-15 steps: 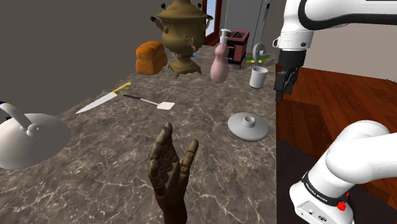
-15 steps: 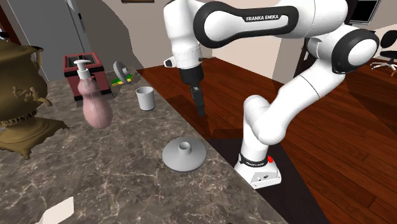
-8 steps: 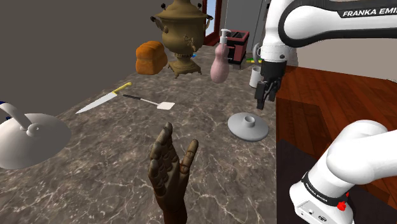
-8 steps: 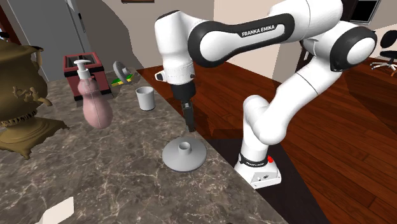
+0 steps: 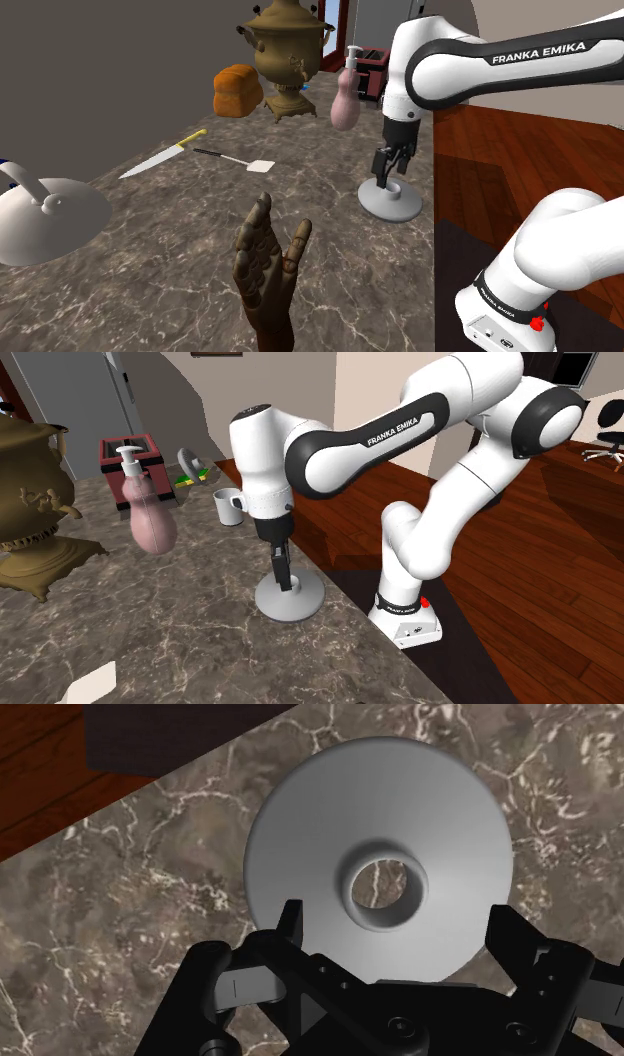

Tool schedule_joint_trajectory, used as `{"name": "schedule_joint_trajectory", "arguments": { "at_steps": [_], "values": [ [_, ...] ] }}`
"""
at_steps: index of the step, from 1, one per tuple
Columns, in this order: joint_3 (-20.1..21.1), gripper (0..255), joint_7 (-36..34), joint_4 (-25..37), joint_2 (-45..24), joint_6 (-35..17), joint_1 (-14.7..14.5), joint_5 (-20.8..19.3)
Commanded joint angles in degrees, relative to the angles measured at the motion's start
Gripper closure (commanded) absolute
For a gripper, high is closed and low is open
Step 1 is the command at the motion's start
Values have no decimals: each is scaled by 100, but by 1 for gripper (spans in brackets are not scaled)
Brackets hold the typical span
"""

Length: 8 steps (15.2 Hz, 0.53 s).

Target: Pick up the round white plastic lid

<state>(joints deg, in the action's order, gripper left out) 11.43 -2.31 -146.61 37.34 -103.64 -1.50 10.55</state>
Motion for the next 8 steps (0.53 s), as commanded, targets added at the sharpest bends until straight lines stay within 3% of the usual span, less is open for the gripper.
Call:
{"name": "schedule_joint_trajectory", "arguments": {
  "at_steps": [1,5,6,8],
  "values": [
    [16,0,11,-128,-27,-161,-2,14],
    [42,0,24,-293,-79,-378,-9,36],
    [48,255,17,-295,-78,-379,-13,41],
    [47,255,17,-285,-83,-375,-11,39]
  ]
}}
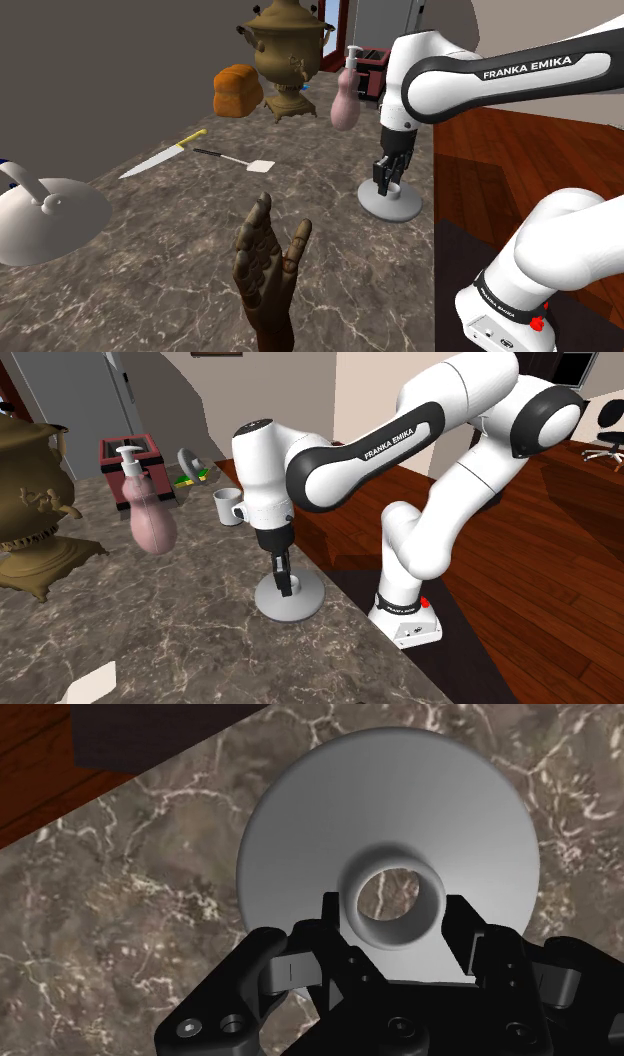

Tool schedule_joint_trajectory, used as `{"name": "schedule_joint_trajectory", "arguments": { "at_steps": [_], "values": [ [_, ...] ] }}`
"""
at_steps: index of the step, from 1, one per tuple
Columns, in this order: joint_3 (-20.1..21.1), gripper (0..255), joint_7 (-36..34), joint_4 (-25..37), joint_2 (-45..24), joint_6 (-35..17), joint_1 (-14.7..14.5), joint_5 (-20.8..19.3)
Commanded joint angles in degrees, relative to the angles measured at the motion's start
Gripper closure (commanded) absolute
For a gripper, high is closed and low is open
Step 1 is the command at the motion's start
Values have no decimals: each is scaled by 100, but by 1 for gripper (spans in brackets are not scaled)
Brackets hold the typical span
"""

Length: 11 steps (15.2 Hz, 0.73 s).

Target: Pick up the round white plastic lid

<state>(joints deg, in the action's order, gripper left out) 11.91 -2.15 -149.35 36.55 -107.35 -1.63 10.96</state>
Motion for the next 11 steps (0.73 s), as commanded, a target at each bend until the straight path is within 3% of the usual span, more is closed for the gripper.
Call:
{"name": "schedule_joint_trajectory", "arguments": {
  "at_steps": [1,7,11],
  "values": [
    [0,255,1,-8,-8,-6,2,-2],
    [-6,255,8,-19,0,-7,4,-5],
    [-46,255,-11,241,76,327,15,-39]
  ]
}}
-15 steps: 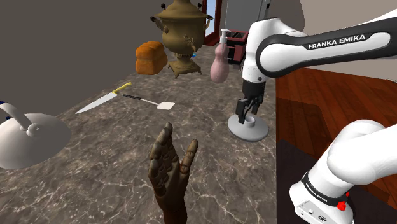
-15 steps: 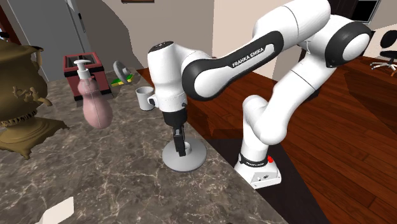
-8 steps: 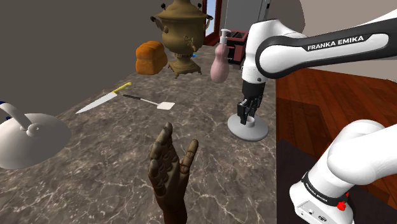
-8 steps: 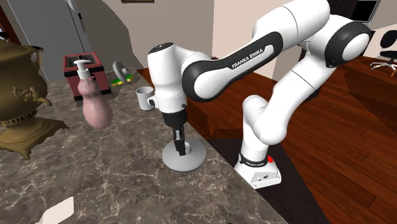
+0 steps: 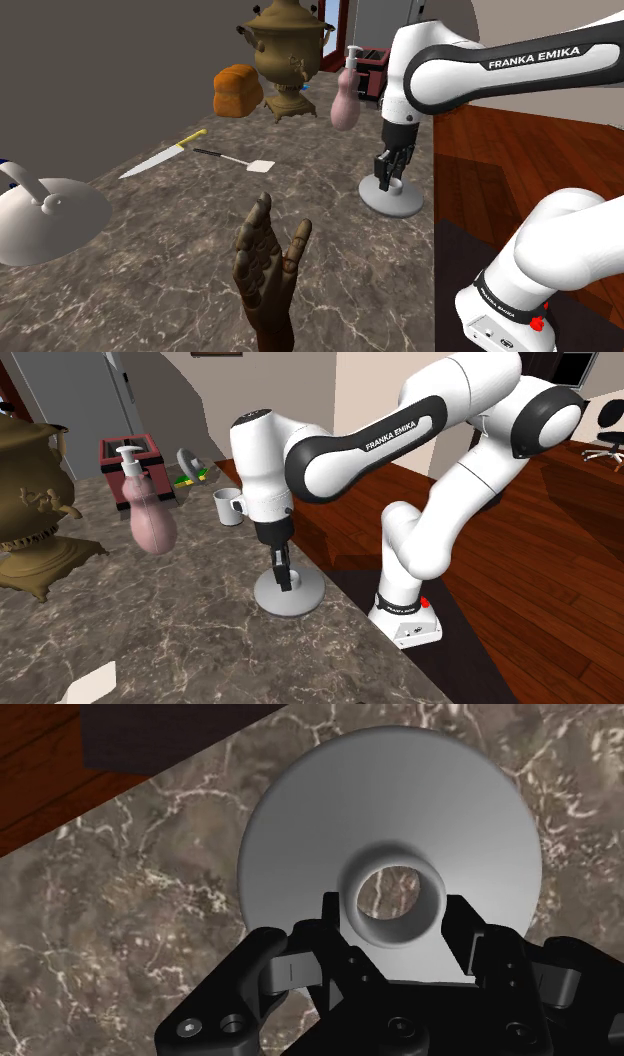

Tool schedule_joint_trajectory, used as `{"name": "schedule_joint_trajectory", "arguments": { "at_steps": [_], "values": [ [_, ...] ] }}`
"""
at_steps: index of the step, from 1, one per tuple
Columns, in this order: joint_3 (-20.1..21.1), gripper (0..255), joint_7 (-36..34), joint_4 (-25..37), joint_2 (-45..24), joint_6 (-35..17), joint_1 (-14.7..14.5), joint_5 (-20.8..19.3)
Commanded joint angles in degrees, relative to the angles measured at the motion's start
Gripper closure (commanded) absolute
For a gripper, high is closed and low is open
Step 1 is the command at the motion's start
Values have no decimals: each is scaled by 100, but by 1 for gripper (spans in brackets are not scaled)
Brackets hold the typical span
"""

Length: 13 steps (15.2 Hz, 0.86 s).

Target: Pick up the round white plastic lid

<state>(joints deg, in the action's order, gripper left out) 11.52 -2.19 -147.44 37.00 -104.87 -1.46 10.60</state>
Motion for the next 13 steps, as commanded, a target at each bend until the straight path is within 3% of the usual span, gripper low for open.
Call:
{"name": "schedule_joint_trajectory", "arguments": {
  "at_steps": [1,13],
  "values": [
    [-17,255,-12,116,46,162,1,-12],
    [-105,255,-64,852,109,961,28,-91]
  ]
}}
